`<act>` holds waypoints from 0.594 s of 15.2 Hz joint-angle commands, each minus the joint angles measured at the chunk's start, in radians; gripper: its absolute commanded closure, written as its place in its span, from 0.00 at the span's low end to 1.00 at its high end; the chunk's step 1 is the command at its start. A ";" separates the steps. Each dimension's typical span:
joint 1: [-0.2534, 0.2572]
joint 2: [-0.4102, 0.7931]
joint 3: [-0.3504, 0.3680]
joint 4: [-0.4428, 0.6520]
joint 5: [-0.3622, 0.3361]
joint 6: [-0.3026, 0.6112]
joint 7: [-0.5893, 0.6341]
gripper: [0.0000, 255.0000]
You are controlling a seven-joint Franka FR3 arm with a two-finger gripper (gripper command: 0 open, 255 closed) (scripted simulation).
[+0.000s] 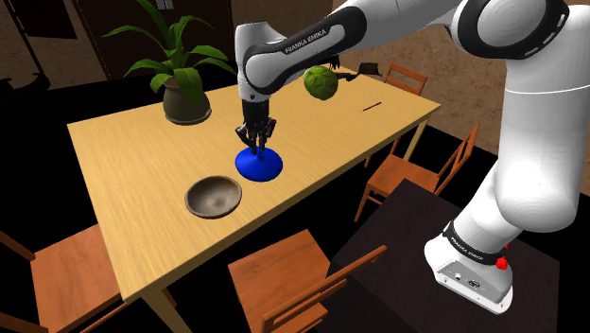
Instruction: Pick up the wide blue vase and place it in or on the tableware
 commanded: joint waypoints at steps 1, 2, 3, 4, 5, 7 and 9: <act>-0.001 -0.011 0.001 0.012 0.002 -0.023 0.000 1.00; -0.001 -0.016 0.002 0.018 0.003 -0.034 0.000 1.00; -0.002 -0.022 0.002 0.024 0.004 -0.046 0.000 1.00; -0.002 -0.027 0.003 0.030 0.005 -0.057 0.000 1.00; -0.002 -0.032 0.003 0.037 0.006 -0.068 0.000 1.00; -0.003 -0.042 0.004 0.050 0.008 -0.091 0.000 1.00; -0.003 -0.050 0.005 0.065 0.010 -0.115 0.000 1.00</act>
